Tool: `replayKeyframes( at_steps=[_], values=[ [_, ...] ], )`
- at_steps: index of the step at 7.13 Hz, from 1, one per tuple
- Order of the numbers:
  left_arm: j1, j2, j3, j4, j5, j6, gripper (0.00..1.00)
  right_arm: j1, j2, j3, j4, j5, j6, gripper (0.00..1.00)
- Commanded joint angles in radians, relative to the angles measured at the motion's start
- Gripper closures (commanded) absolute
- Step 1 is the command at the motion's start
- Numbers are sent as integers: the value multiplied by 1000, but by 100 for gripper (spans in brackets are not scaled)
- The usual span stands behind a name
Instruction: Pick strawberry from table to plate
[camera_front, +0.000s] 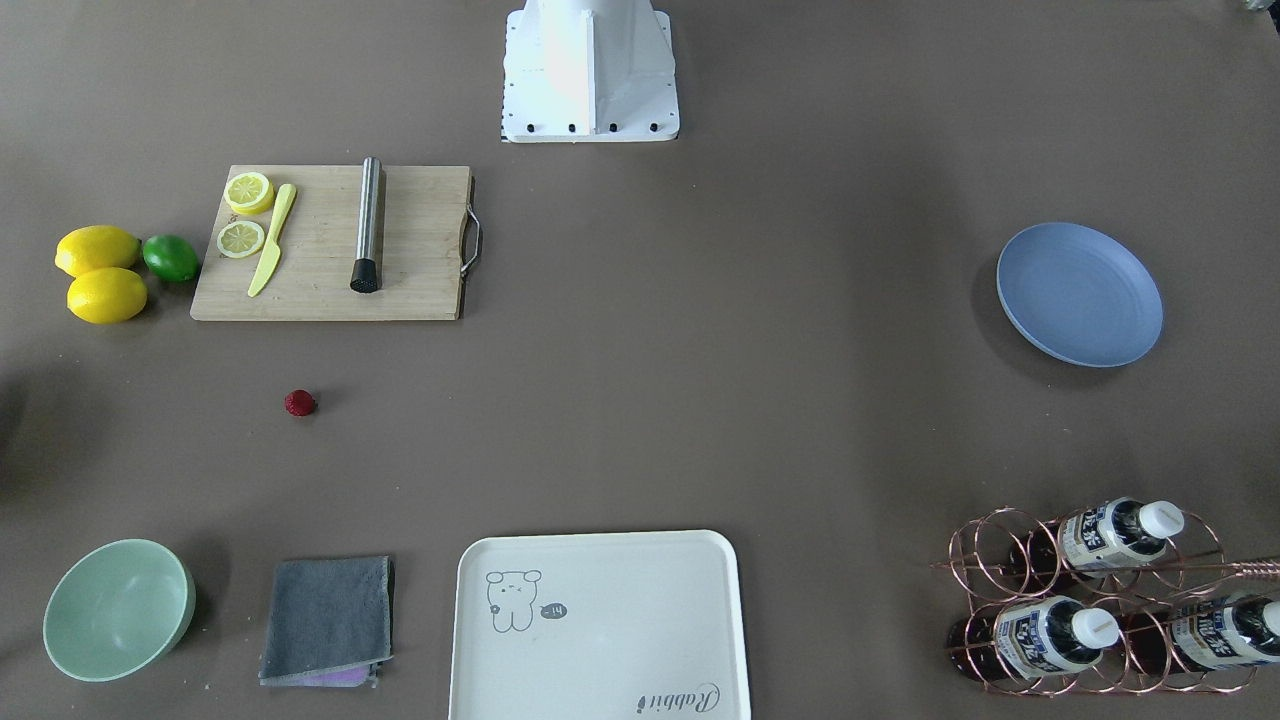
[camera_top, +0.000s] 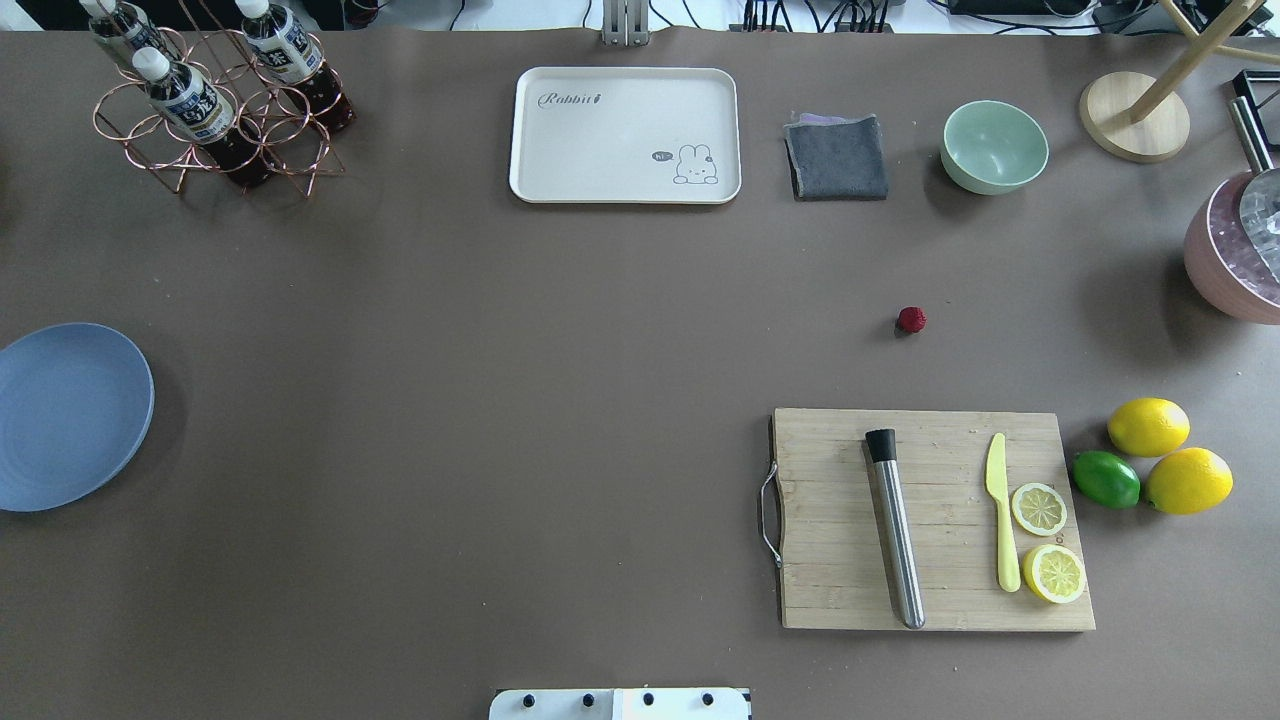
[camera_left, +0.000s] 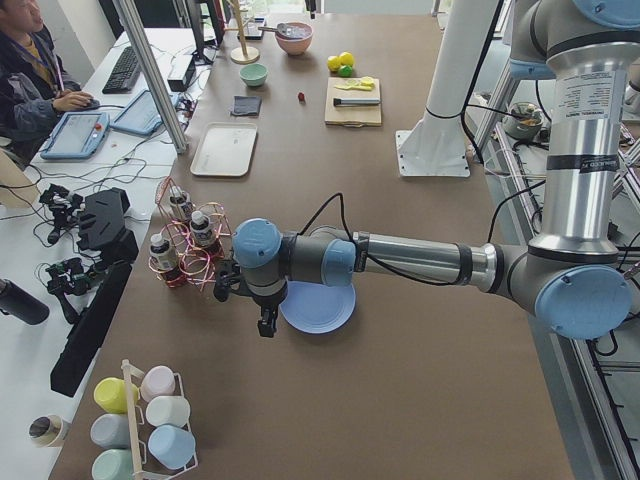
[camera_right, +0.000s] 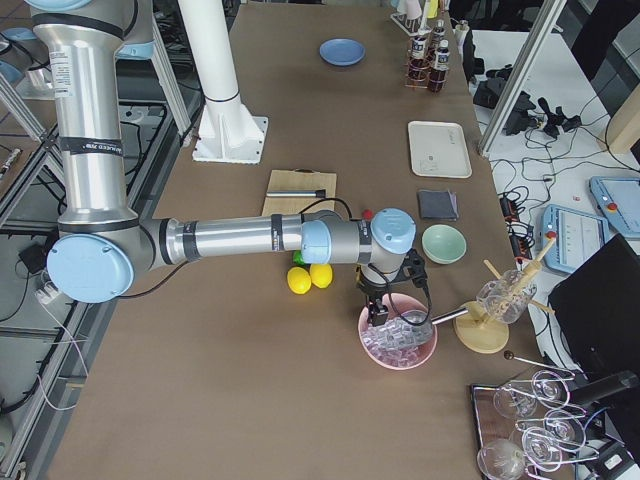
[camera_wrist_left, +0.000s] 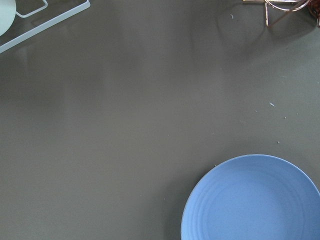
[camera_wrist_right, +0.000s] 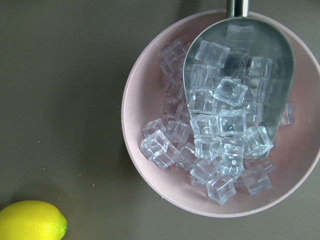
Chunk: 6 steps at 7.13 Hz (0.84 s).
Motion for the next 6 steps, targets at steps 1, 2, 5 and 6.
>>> replayKeyframes(
  at_steps=[1,2,5,6],
  values=[
    [0,11,4,-7,0,4,3,0,1,0,0,0,0,0],
    [0,3,-2,-13,5,-5,3,0,1,0,0,0,0,0],
    [0,8,-2,-68,-1,4,3,0,0,7,0,0,0,0],
    [-2,17,6,-91,-1,4,3,0,-2,7,0,0,2,0]
  ],
)
